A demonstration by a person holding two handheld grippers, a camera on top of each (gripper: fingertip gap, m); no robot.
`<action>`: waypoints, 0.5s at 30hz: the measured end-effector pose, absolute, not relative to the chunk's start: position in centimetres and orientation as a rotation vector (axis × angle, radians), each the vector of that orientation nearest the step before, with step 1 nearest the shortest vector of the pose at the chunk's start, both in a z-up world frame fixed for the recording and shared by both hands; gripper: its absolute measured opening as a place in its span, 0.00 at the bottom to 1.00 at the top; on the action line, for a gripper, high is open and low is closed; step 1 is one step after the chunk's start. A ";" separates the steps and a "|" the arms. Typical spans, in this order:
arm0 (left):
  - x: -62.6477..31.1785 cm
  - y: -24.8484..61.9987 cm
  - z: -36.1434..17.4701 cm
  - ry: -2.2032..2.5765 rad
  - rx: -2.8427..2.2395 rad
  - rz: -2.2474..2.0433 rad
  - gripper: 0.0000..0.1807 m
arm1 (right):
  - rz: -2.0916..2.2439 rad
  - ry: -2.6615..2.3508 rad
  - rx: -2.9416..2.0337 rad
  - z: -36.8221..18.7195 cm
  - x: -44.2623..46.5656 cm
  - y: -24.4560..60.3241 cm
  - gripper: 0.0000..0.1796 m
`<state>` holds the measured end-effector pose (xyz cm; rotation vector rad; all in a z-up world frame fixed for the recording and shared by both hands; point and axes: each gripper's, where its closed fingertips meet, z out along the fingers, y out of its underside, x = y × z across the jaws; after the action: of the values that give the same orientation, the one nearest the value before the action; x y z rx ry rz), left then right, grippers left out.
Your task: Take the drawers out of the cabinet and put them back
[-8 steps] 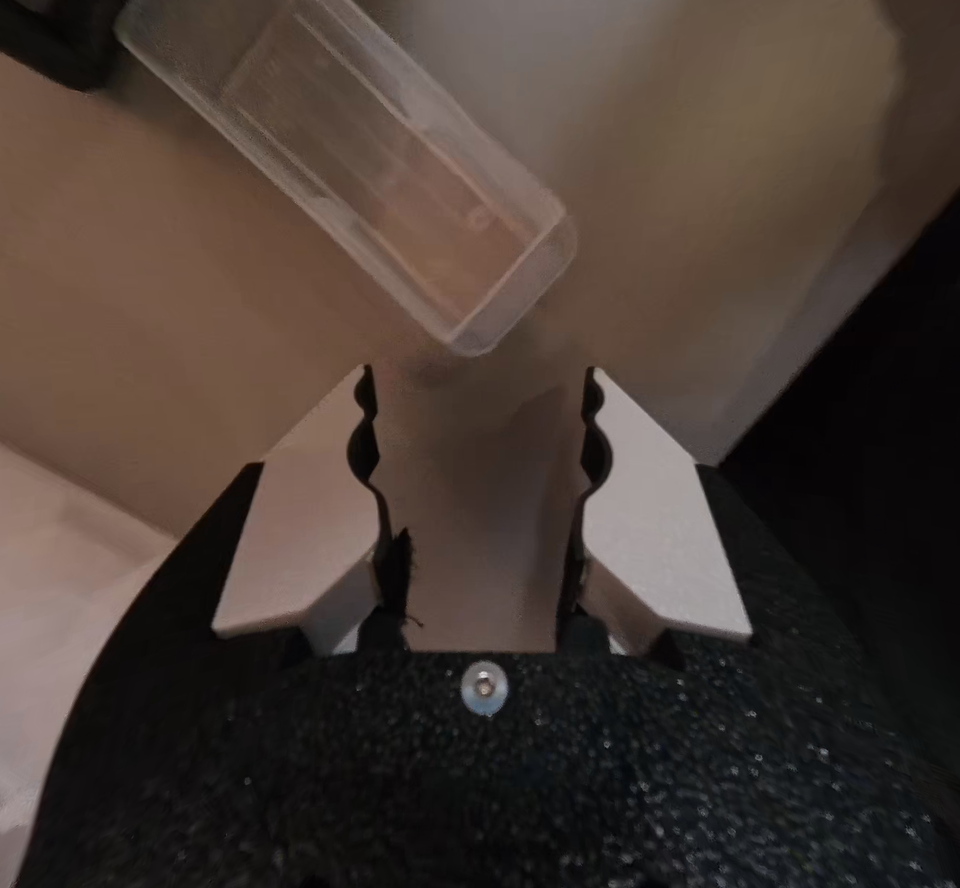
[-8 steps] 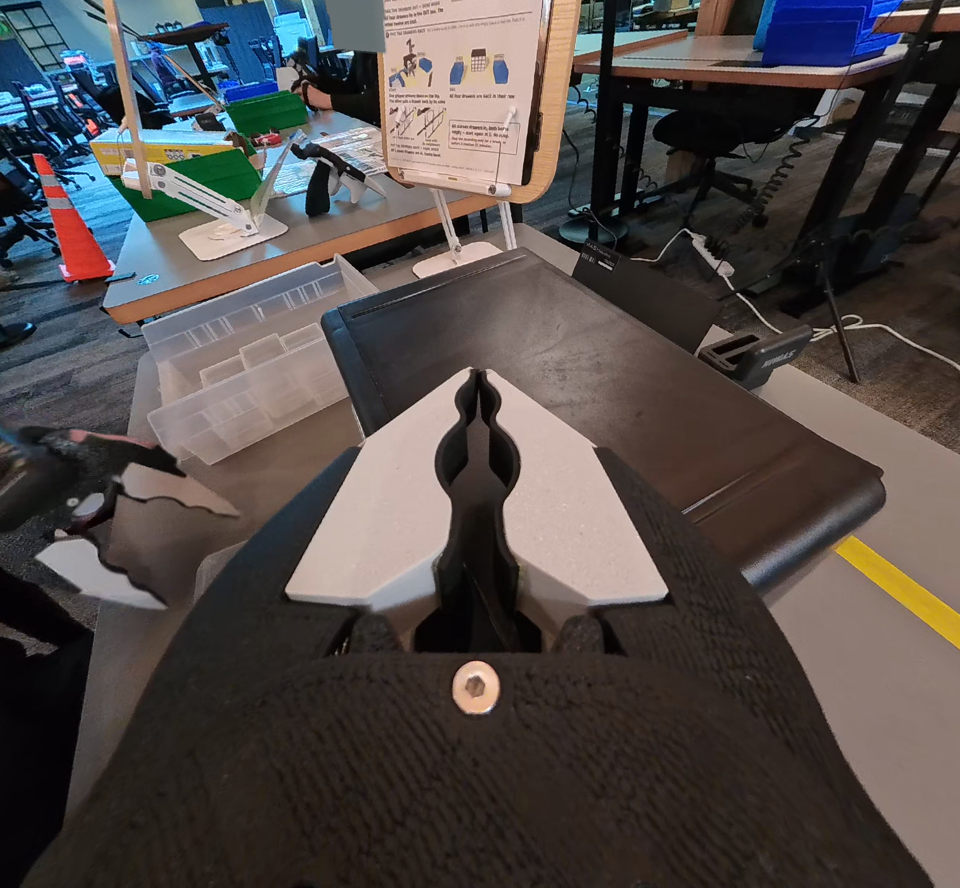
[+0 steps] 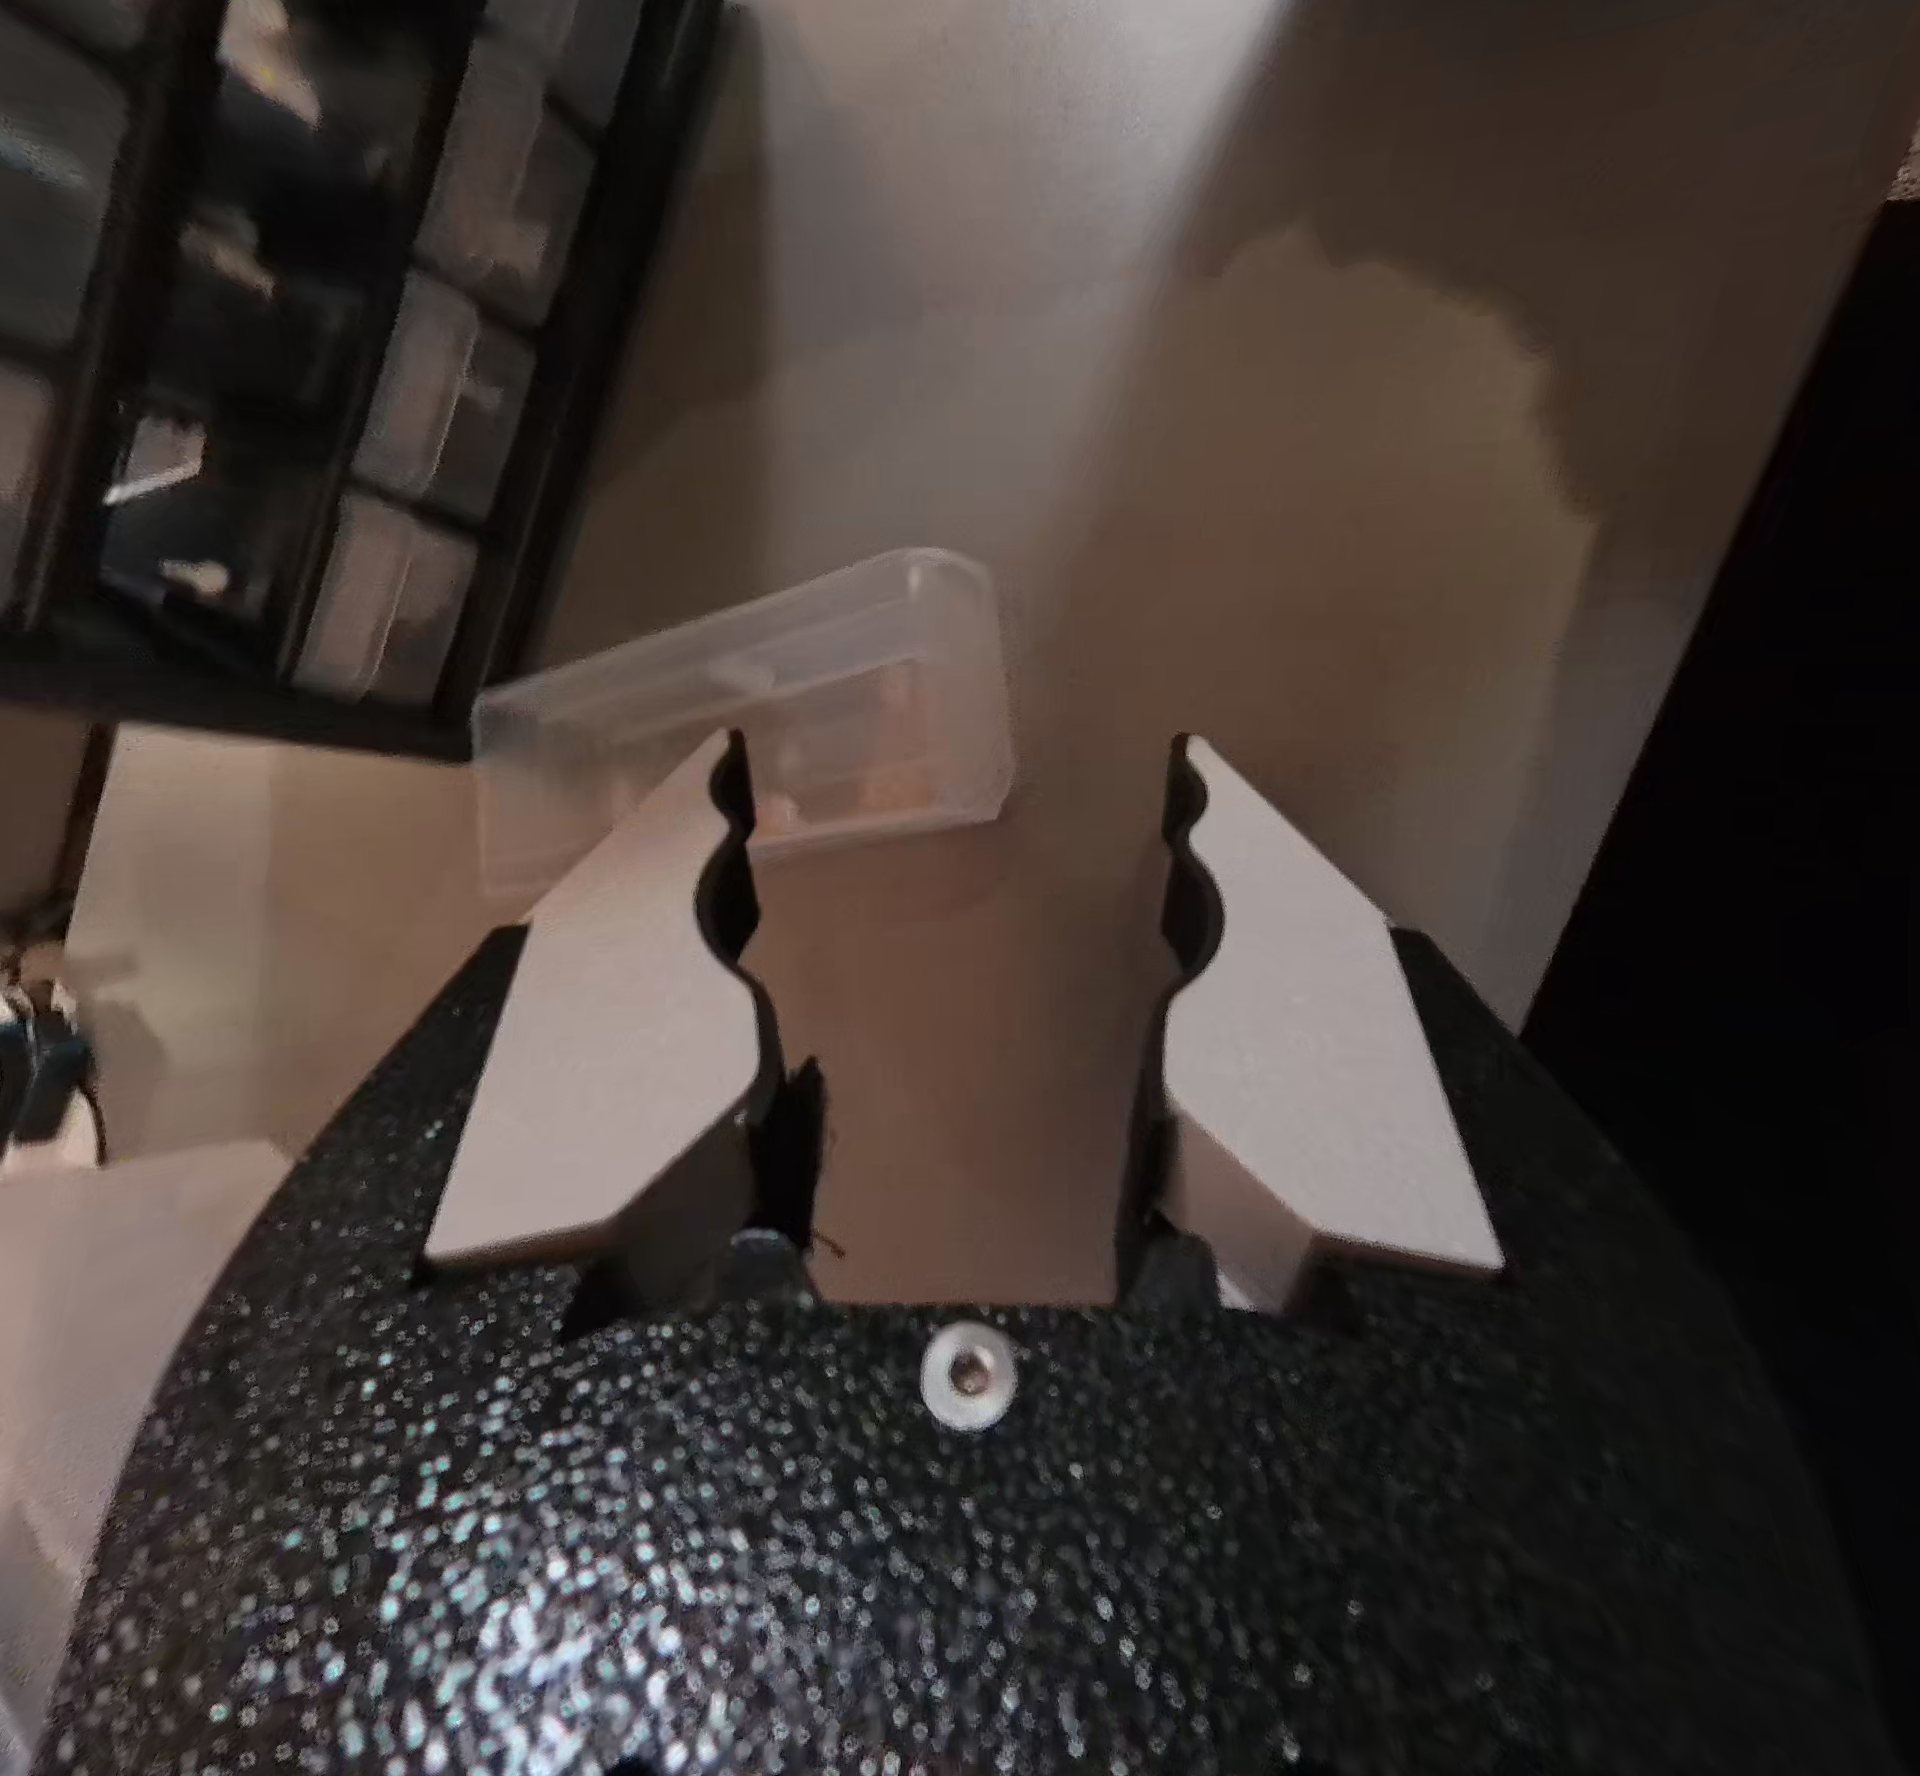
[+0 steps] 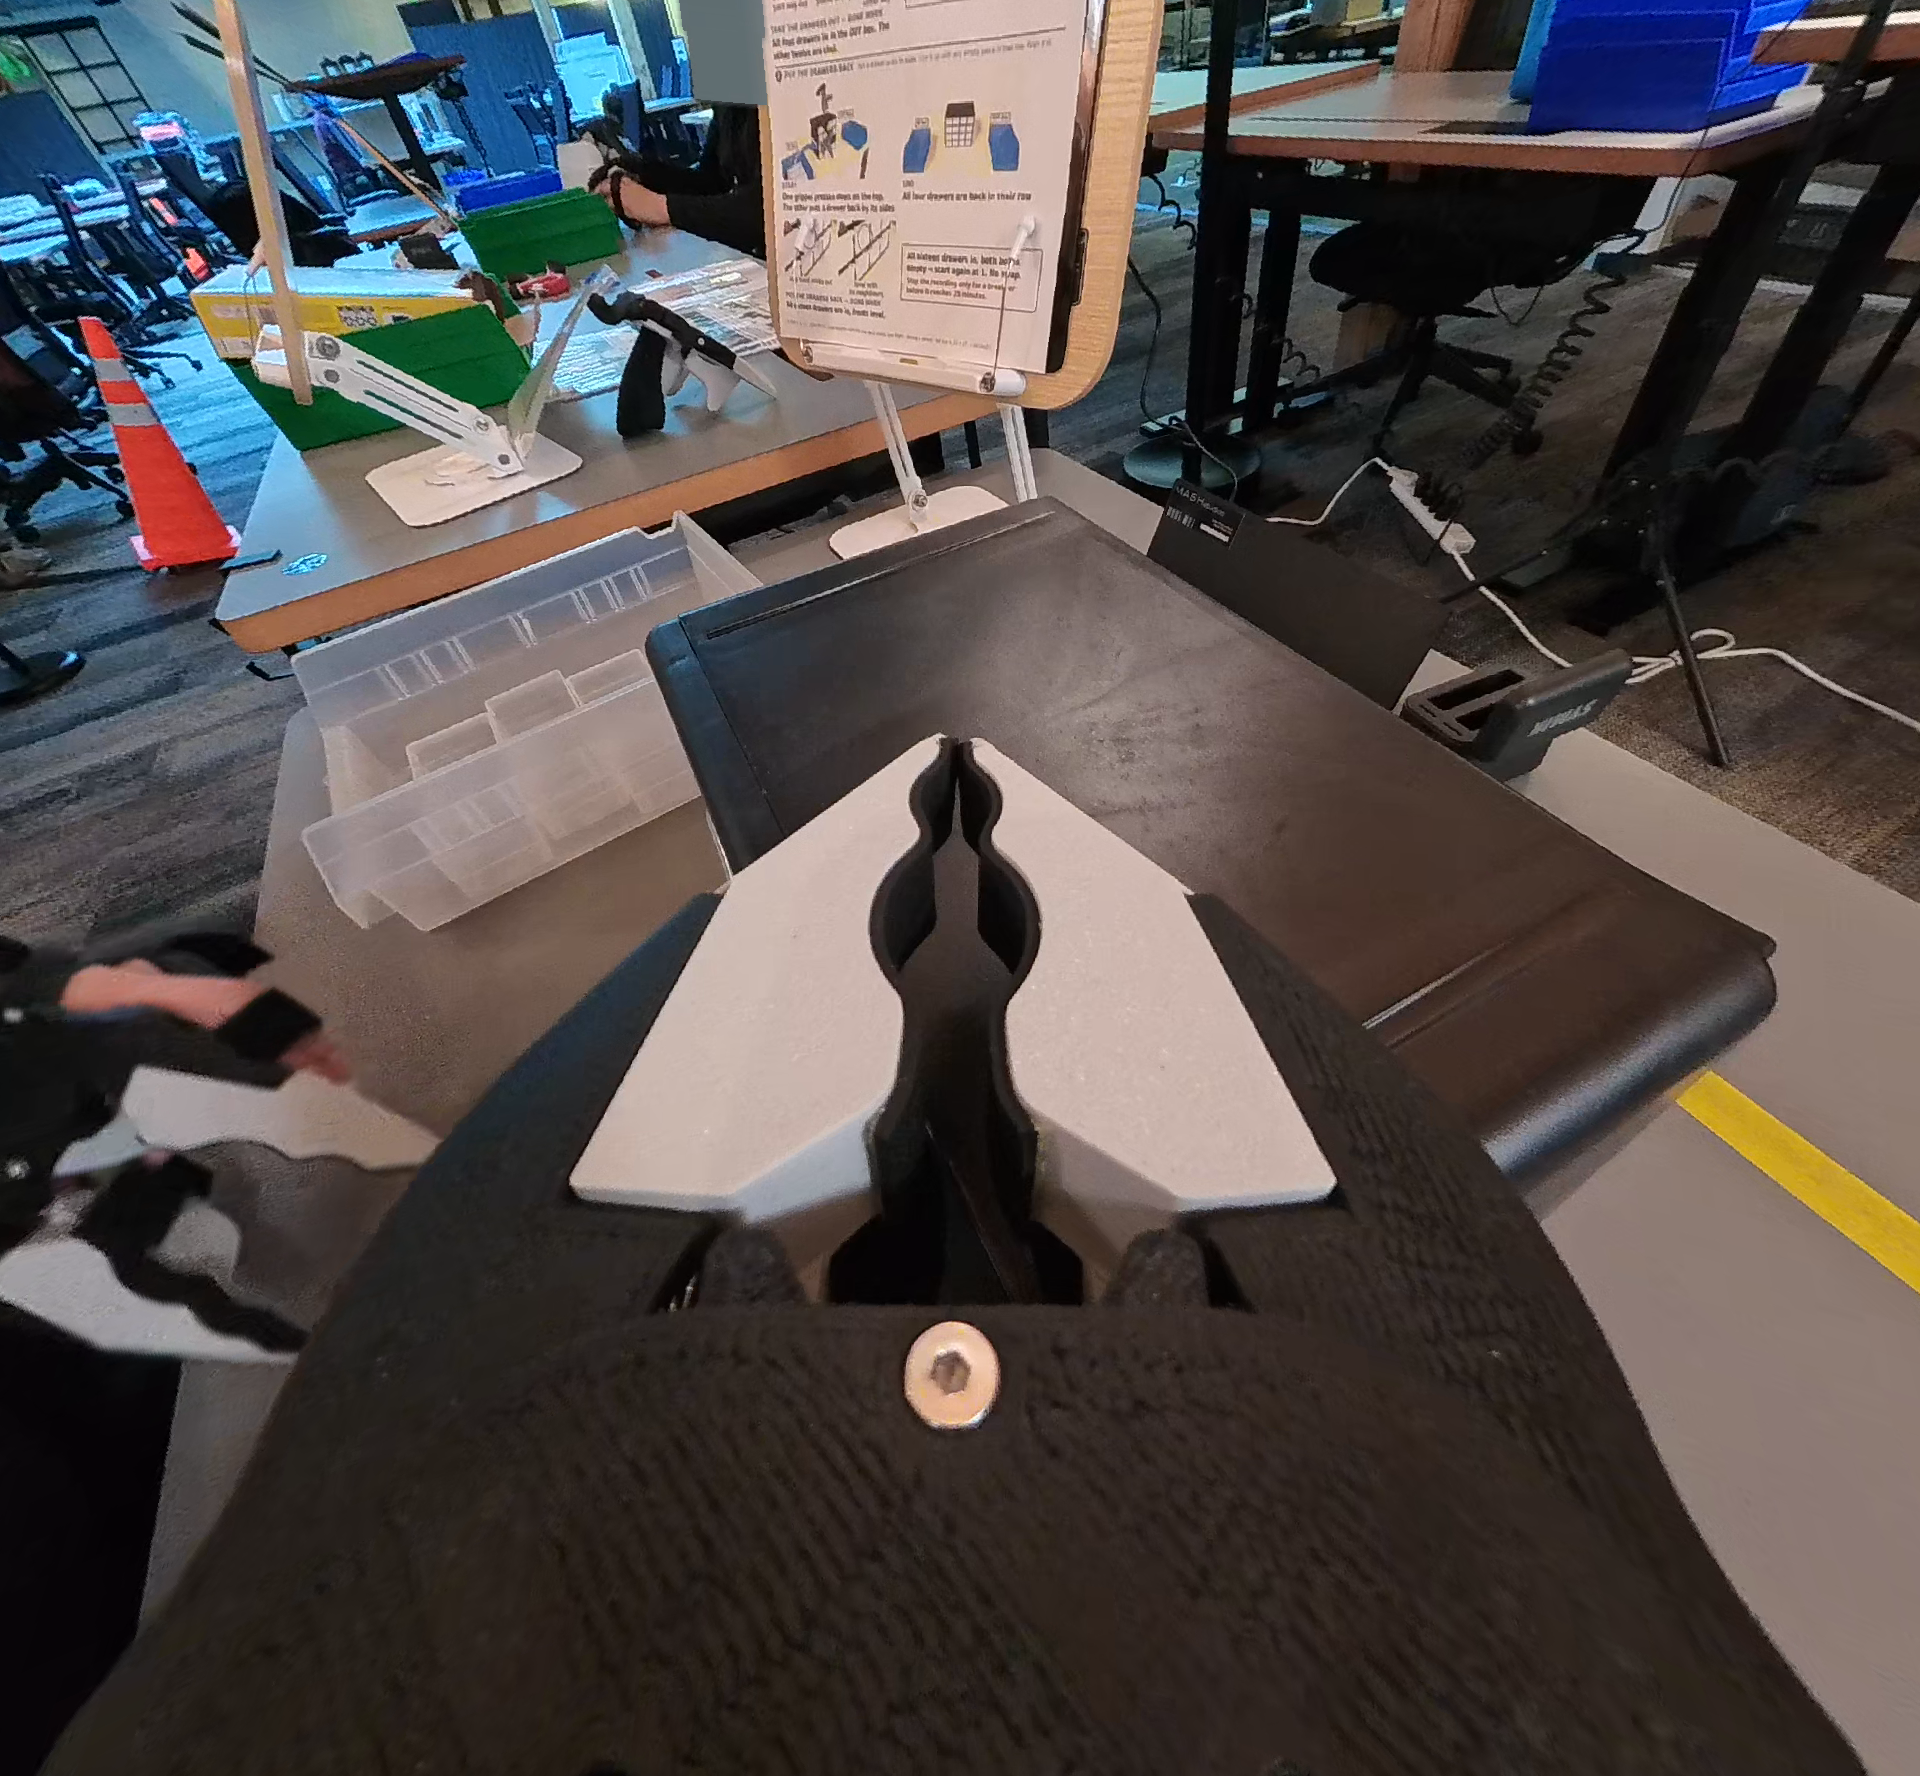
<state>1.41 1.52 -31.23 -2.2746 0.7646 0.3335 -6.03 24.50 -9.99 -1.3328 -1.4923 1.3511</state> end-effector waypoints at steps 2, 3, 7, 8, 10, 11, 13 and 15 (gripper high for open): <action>2.1 2.3 -32.5 0.820 -2.287 0.368 0.42 | 1.349 -1.492 -1.333 -10.0 -6.0 24.5 0.00; 2.1 2.7 -33.0 0.837 -2.290 0.401 0.39 | 1.349 -1.492 -1.332 -10.0 -6.0 24.5 0.00; 1.9 2.9 -33.9 0.860 -2.323 0.414 0.31 | 1.357 -1.492 -1.329 -10.0 -6.0 24.5 0.00; 1.8 2.7 -33.9 0.858 -2.333 0.400 0.32 | 1.359 -1.493 -1.329 -10.0 -6.0 24.5 0.00; 1.4 2.0 -33.9 0.867 -2.360 0.400 0.31 | 1.363 -1.493 -1.329 -10.0 -6.0 24.4 0.00; 1.1 1.6 -33.9 0.876 -2.379 0.407 0.31 | 1.365 -1.493 -1.328 -10.0 -6.0 24.4 0.00; 0.7 1.1 -33.8 0.886 -2.402 0.411 0.31 | 1.368 -1.493 -1.328 -9.9 -6.0 24.4 0.00; 0.8 1.3 -33.2 0.870 -2.370 0.400 0.31 | 1.369 -1.493 -1.328 -9.9 -6.0 24.4 0.00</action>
<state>0.83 1.29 -33.19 -2.3703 0.8699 0.4002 -5.95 24.43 -9.94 -1.3276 -1.4930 1.3694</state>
